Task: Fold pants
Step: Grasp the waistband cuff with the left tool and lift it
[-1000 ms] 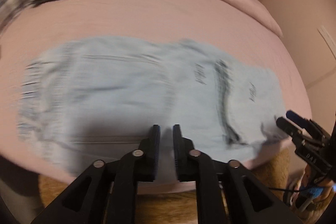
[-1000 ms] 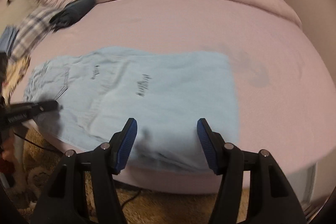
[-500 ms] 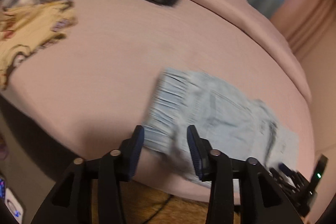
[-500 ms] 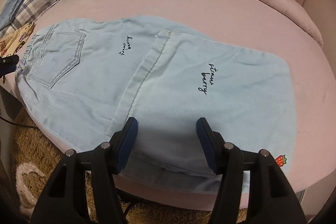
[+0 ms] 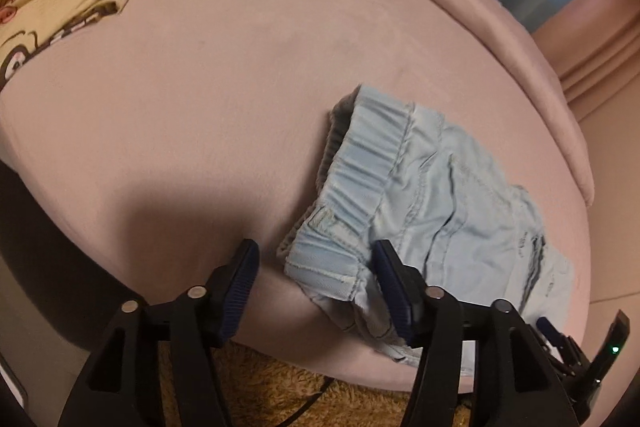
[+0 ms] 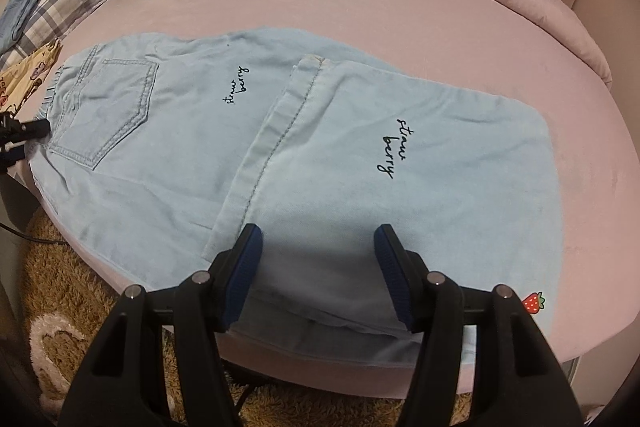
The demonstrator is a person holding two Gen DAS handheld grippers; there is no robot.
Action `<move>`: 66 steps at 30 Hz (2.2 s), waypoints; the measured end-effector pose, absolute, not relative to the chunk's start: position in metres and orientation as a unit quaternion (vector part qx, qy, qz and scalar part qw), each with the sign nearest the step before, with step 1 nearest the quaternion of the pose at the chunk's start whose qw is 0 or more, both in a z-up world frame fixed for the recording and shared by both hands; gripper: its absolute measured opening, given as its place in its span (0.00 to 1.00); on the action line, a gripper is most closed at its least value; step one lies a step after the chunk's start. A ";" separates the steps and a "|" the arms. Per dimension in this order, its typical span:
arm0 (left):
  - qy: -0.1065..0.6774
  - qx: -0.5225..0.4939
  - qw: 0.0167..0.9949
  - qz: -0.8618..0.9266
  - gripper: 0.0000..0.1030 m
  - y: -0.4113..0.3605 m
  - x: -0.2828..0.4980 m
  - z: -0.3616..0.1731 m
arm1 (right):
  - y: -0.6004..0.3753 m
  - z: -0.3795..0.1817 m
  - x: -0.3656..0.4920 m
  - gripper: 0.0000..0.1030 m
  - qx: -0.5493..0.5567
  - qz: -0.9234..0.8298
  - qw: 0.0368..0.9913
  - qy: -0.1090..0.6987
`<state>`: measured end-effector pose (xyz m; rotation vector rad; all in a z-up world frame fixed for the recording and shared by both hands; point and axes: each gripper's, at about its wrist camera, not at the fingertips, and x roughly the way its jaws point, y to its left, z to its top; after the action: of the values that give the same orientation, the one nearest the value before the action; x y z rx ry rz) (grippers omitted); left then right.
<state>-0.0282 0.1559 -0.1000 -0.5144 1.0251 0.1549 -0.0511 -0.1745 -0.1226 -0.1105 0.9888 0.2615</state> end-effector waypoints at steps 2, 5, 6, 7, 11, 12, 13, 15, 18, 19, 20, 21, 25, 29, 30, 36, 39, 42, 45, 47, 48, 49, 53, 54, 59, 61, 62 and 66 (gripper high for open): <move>0.484 -0.215 0.845 0.078 0.65 0.148 -0.025 -0.100 | -0.173 -0.123 -0.052 0.57 -0.052 0.125 0.871 0.472; 0.481 -0.212 0.848 0.075 0.73 0.143 -0.022 -0.102 | -0.176 -0.124 -0.054 0.57 -0.052 0.125 0.871 0.472; 0.478 -0.222 0.847 0.069 0.75 0.144 -0.021 -0.104 | -0.176 -0.124 -0.053 0.57 -0.051 0.126 0.871 0.473; 0.477 -0.226 0.847 0.068 0.75 0.145 -0.020 -0.106 | -0.177 -0.124 -0.053 0.58 -0.049 0.126 0.870 0.474; 0.482 -0.210 0.847 0.069 0.75 0.142 -0.017 -0.105 | -0.176 -0.123 -0.054 0.58 -0.047 0.122 0.870 0.475; 0.483 -0.207 0.848 0.069 0.75 0.141 -0.016 -0.105 | -0.176 -0.123 -0.055 0.58 -0.046 0.121 0.870 0.475; 0.482 -0.203 0.849 0.068 0.71 0.140 -0.016 -0.104 | -0.175 -0.123 -0.054 0.58 -0.045 0.121 0.870 0.475; 0.480 -0.198 0.853 0.057 0.61 0.137 -0.018 -0.103 | -0.175 -0.123 -0.054 0.58 -0.043 0.122 0.870 0.476; 0.476 -0.188 0.858 0.047 0.44 0.134 -0.019 -0.100 | -0.175 -0.123 -0.052 0.58 -0.038 0.121 0.868 0.480; 0.471 -0.213 0.854 0.050 0.41 0.137 -0.021 -0.100 | -0.174 -0.122 -0.052 0.58 -0.038 0.120 0.868 0.481; 0.469 -0.223 0.853 0.052 0.39 0.138 -0.023 -0.099 | -0.174 -0.122 -0.052 0.58 -0.039 0.120 0.868 0.481; 0.468 -0.226 0.853 0.053 0.37 0.138 -0.025 -0.097 | -0.173 -0.122 -0.052 0.58 -0.040 0.120 0.868 0.481; 0.444 -0.231 0.865 0.048 0.26 0.131 -0.033 -0.067 | -0.180 -0.121 -0.051 0.58 -0.021 0.127 0.867 0.482; 0.399 -0.220 0.890 0.004 0.13 0.110 -0.039 -0.025 | -0.187 -0.120 -0.054 0.58 0.002 0.138 0.866 0.481; 0.386 -0.210 0.898 -0.001 0.13 0.099 -0.040 -0.016 | -0.189 -0.120 -0.054 0.57 0.007 0.141 0.866 0.480; 0.367 -0.159 0.914 -0.072 0.12 0.044 -0.030 0.015 | -0.205 -0.117 -0.062 0.57 0.053 0.161 0.861 0.480; 0.359 -0.137 0.915 -0.120 0.12 0.012 -0.026 0.030 | -0.221 -0.113 -0.068 0.57 0.075 0.155 0.863 0.476; 0.359 -0.101 0.910 -0.180 0.12 -0.033 -0.020 0.040 | -0.237 -0.109 -0.074 0.57 0.089 0.139 0.869 0.467; 0.367 -0.057 0.903 -0.215 0.12 -0.075 -0.011 0.037 | -0.259 -0.105 -0.083 0.57 0.108 0.113 0.876 0.456; 0.379 -0.032 0.895 -0.234 0.12 -0.100 -0.003 0.030 | -0.278 -0.105 -0.091 0.57 0.125 0.095 0.879 0.450; 0.389 -0.018 0.888 -0.244 0.12 -0.117 0.002 0.023 | -0.288 -0.105 -0.095 0.57 0.135 0.085 0.880 0.447; 0.393 -0.007 0.885 -0.250 0.12 -0.126 0.005 0.019 | -0.295 -0.104 -0.097 0.57 0.142 0.077 0.881 0.445; 0.437 0.040 0.852 -0.284 0.12 -0.176 0.015 -0.018 | -0.328 -0.111 -0.109 0.58 0.175 0.036 0.877 0.446; 0.447 0.047 0.846 -0.287 0.12 -0.184 0.018 -0.027 | -0.335 -0.113 -0.111 0.58 0.184 0.029 0.875 0.448; 0.509 0.083 0.806 -0.291 0.22 -0.224 0.035 -0.085 | -0.353 -0.131 -0.122 0.58 0.214 0.011 0.860 0.463; 0.502 0.085 0.812 -0.285 0.28 -0.227 0.032 -0.086 | -0.357 -0.134 -0.123 0.58 0.221 0.011 0.857 0.466; 0.497 0.080 0.811 -0.296 0.38 -0.226 0.028 -0.081 | -0.357 -0.133 -0.124 0.58 0.223 0.013 0.857 0.465; 0.524 -0.023 0.758 -0.388 0.46 -0.210 0.027 -0.056 | -0.367 -0.128 -0.122 0.58 0.218 0.007 0.861 0.458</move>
<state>0.0271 -0.2098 -0.0558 -0.0502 1.1409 -0.8460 -0.1219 -0.3668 -0.1276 0.4583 0.9616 0.0151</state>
